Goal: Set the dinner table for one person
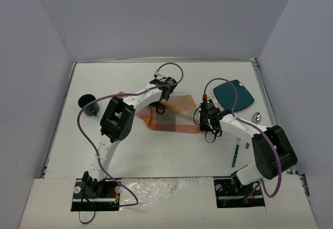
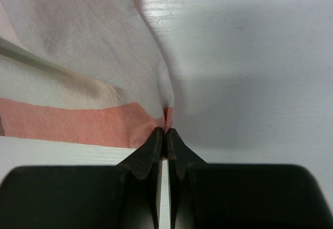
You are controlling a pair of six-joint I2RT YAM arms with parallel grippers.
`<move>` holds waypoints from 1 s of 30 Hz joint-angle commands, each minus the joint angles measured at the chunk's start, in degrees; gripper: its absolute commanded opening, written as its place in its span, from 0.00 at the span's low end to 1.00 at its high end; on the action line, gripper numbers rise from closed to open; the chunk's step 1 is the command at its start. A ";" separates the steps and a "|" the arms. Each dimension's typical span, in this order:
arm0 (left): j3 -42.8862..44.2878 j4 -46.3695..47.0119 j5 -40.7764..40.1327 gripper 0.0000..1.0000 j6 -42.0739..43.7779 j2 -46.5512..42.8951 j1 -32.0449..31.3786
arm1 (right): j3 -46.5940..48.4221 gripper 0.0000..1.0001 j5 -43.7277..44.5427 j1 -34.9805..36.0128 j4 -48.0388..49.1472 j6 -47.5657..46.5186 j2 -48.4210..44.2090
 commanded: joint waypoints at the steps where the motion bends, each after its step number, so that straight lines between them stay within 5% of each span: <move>1: 2.59 -0.48 -2.87 0.17 1.23 -4.15 1.07 | 0.34 0.00 0.49 0.39 0.75 0.18 -1.60; 10: 1.82 0.13 -3.17 0.02 4.12 -14.82 4.08 | 2.93 0.00 2.07 0.30 -1.80 -0.03 -4.04; 30: -5.93 5.73 2.58 0.00 7.38 -54.68 9.27 | 31.68 0.00 4.85 -0.23 -16.29 -4.83 -17.02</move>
